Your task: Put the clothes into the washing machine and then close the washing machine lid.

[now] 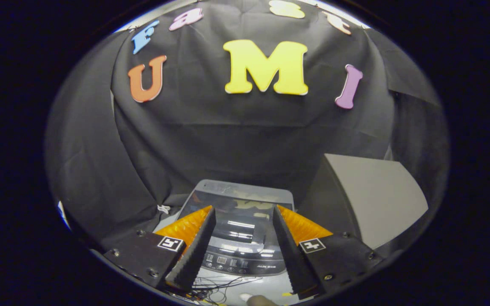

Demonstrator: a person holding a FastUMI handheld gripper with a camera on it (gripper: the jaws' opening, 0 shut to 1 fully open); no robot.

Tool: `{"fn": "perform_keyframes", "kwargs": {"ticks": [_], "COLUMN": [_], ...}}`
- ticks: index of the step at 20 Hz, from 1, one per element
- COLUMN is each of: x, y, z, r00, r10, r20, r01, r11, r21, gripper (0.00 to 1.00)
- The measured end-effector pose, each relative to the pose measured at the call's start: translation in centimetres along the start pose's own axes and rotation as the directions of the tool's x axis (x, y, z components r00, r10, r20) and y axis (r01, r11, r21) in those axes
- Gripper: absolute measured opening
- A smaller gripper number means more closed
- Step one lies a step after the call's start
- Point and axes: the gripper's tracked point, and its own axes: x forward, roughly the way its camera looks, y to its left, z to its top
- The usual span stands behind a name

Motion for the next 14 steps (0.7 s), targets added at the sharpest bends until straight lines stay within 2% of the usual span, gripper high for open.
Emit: {"fn": "perform_keyframes", "kwargs": {"ticks": [4, 7, 14], "x": [-6.4, -10.9, -19.5], "y": [-4.3, -8.8, -21.3], "z": [1.3, 1.0, -2.2], "r00": [0.992, 0.979, 0.95], "r10": [-0.004, -0.023, -0.109], "r20": [0.128, 0.203, 0.293], "r01": [0.001, 0.017, 0.09], "r11": [1.0, 0.999, 0.993], "r21": [0.017, 0.035, 0.077], "gripper": [0.85, 1.0, 1.0]}}
